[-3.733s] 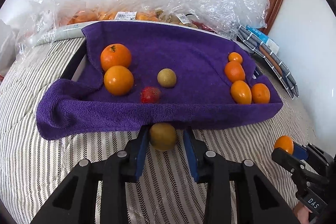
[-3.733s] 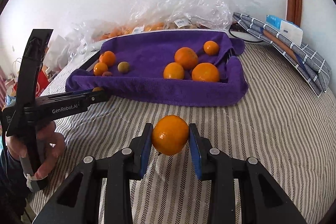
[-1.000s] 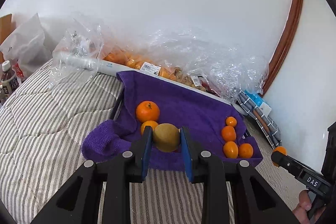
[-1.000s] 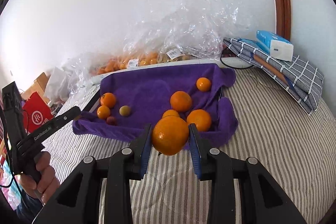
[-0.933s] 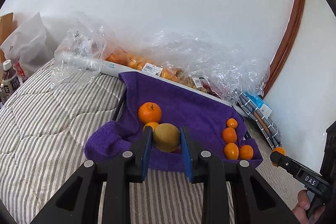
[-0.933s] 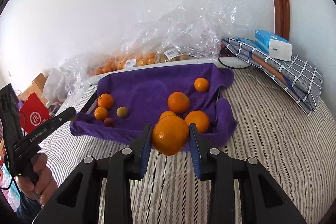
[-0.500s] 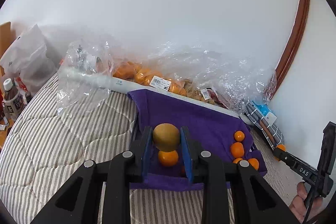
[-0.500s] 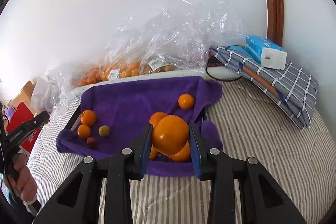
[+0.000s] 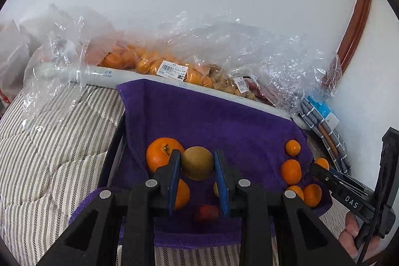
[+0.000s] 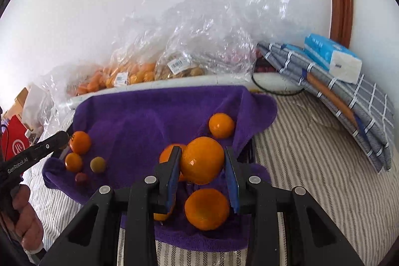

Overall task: Organize fruits
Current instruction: 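Carry the orange and yellow-green fruit over onto the purple towel, then open both tools to release the fruits onto the towel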

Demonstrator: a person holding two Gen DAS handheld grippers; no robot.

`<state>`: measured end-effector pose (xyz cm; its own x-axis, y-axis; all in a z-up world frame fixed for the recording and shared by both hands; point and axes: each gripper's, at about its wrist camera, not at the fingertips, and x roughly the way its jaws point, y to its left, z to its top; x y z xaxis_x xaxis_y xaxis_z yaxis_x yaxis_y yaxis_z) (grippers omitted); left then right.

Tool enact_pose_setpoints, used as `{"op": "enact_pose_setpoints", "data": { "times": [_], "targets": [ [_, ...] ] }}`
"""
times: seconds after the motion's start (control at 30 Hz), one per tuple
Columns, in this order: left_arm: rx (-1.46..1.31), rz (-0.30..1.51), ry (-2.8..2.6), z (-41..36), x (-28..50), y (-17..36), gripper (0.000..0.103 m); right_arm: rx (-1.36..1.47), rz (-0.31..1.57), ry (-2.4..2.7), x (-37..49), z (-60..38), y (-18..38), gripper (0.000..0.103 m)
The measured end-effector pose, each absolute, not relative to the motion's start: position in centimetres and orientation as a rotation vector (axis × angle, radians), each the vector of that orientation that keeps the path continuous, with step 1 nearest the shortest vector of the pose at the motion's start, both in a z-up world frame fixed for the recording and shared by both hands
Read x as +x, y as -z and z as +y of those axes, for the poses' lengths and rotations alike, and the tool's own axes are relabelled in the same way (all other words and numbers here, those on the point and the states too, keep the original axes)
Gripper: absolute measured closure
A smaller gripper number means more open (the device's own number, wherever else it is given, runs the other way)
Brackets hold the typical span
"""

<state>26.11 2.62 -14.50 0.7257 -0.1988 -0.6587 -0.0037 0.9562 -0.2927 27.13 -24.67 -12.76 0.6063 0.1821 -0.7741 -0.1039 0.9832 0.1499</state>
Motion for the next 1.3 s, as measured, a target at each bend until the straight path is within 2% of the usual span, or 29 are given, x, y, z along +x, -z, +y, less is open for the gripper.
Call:
{"op": "enact_pose_setpoints", "data": {
  "times": [0.77,0.83,0.97,1.3],
  "targets": [
    [-0.2,0.768,0.133,1.2,26.2,15.8,0.077,0.051,0.92,-0.144,27.1,-24.1,14.2,0.068],
    [-0.204,0.764,0.133,1.3,26.2,15.7,0.074,0.042,0.913,-0.143,27.0,-24.0,14.1,0.064],
    [-0.206,0.76,0.135,1.3,25.8,15.0,0.066,0.034,0.87,-0.142,26.3,-23.8,13.3,0.047],
    [-0.2,0.714,0.116,2.0,18.9,10.3,0.056,0.108,0.856,-0.135,21.1,-23.8,7.6,0.044]
  ]
}}
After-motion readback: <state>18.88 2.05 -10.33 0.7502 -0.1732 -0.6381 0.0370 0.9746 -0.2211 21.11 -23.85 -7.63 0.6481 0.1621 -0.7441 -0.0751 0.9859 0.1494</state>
